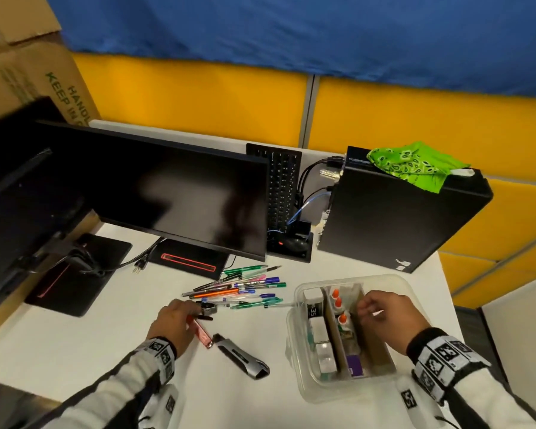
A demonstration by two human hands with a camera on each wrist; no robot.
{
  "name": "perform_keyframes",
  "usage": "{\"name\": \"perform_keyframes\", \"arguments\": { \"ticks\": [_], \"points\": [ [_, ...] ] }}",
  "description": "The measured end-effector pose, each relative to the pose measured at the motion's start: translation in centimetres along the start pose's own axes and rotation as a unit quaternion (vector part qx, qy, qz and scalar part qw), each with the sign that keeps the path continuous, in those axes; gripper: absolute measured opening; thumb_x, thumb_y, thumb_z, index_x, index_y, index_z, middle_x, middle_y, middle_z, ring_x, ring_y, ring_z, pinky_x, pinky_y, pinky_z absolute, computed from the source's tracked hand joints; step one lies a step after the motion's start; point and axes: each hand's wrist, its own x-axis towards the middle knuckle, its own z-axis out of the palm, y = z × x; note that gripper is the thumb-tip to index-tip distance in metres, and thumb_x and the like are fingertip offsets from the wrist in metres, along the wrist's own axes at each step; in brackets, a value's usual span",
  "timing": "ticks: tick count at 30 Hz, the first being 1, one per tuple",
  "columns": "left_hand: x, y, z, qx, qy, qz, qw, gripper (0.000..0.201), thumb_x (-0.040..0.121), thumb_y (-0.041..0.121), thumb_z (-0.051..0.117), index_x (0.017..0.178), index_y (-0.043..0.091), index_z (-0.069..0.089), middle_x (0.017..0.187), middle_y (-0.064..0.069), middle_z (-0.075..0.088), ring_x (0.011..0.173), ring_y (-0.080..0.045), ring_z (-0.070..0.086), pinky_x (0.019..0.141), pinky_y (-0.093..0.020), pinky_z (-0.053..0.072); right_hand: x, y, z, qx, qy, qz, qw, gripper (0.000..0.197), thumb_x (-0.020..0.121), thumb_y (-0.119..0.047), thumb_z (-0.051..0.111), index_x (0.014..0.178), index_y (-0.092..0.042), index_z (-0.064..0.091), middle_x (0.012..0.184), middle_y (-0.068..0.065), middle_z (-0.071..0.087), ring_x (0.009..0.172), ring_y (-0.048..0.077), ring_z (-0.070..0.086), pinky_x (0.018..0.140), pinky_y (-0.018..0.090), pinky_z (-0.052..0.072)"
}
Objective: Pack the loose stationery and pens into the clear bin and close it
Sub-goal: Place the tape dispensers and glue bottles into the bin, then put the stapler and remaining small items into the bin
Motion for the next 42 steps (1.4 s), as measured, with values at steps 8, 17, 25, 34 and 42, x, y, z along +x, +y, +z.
{"name": "perform_keyframes", "arguments": {
  "ticks": [8,17,25,34,42],
  "points": [
    [-1.5,2.9,1.2,0.173,-0.075,0.247,0.951,0.044,0.081,0.052,0.067,0.123,0.037,0.063,0.117,0.005,0.065,0.103,-0.023,0.061,0.083,-0.045,0.056,-1.3,-0.1,-0.9,0.021,-0.001,-0.017,1.000,0.024,0.082,-0.008,0.075,0.084,-0.031,0.071,0.088,-0.011,0.073,0.086,0.007,0.067,0.080,0.031,0.056],
    [-2.7,9.4,4.7,0.291,-0.168,0.254,0.907,0.030,0.092,0.045,0.057,0.120,0.033,0.060,0.117,0.003,0.061,0.110,-0.025,0.058,0.094,-0.043,0.038,-2.3,-0.8,0.5,0.071,0.000,0.002,0.997,0.016,0.086,-0.011,0.074,0.087,-0.027,0.072,0.088,-0.009,0.072,0.085,0.006,0.065,0.073,0.020,0.047],
    [-2.1,14.3,-3.9,-0.207,-0.130,0.083,0.966,0.013,0.089,0.030,0.075,0.095,0.020,0.071,0.090,-0.002,0.073,0.079,-0.023,0.071,0.076,-0.041,0.061,-3.3,-1.0,-1.8,0.296,0.048,0.041,0.953,0.013,0.090,-0.005,0.069,0.087,-0.017,0.074,0.093,0.013,0.075,0.080,0.033,0.075,0.076,0.046,0.063],
    [-4.0,28.4,-0.7,-0.551,-0.340,0.012,0.762,0.028,0.098,0.010,0.061,0.114,-0.013,0.058,0.104,-0.023,0.065,0.098,-0.035,0.062,0.086,-0.042,0.060,-5.0,-4.0,-0.4,0.252,0.032,0.003,0.967,0.024,0.074,-0.033,0.086,0.092,-0.027,0.070,0.076,-0.007,0.072,0.069,0.001,0.068,0.059,0.018,0.053],
    [-3.6,31.4,1.0,-0.381,-0.334,0.131,0.852,0.017,0.097,0.016,0.063,0.091,0.028,0.072,0.076,0.009,0.071,0.076,-0.013,0.069,0.074,-0.032,0.060,-4.5,0.4,-1.6,0.232,0.045,0.100,0.966,0.035,0.065,-0.036,0.091,0.065,-0.013,0.065,0.058,-0.002,0.062,0.058,0.014,0.059,0.061,0.034,0.051]
  ]
}}
